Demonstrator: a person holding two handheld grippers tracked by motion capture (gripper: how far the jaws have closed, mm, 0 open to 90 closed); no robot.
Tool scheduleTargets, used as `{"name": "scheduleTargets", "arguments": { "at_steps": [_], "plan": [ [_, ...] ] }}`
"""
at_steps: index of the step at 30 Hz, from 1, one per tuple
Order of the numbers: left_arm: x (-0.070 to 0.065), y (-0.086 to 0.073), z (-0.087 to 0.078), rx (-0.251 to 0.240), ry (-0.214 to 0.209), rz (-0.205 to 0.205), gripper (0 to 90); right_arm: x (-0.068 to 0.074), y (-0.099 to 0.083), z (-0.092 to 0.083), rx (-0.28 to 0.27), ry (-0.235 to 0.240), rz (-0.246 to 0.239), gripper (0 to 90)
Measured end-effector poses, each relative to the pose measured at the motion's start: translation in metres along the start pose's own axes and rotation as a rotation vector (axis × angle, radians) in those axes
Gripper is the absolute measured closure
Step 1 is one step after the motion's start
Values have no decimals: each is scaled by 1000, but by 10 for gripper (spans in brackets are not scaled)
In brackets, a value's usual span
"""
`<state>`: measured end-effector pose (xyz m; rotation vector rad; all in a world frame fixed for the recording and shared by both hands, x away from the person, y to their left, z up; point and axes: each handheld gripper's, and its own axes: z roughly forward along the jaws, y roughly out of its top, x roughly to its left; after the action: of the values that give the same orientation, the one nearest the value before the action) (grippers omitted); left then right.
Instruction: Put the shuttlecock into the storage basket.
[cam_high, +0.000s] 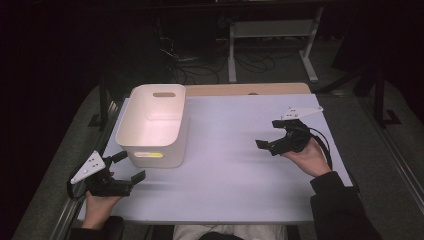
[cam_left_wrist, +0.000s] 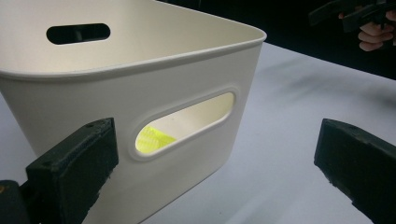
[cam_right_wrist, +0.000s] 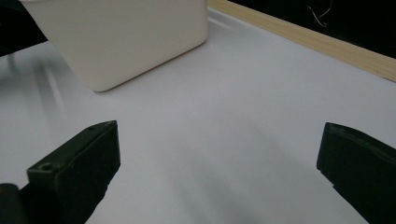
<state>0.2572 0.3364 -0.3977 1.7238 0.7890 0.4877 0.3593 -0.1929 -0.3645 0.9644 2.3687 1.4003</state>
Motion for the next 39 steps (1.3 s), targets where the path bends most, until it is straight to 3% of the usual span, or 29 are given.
{"name": "scheduleTargets", "arguments": {
  "at_steps": [39],
  "plan": [
    [1, 0, -1, 8, 5, 6, 0, -7, -45, -21, -22, -43, 39, 0]
  ]
}}
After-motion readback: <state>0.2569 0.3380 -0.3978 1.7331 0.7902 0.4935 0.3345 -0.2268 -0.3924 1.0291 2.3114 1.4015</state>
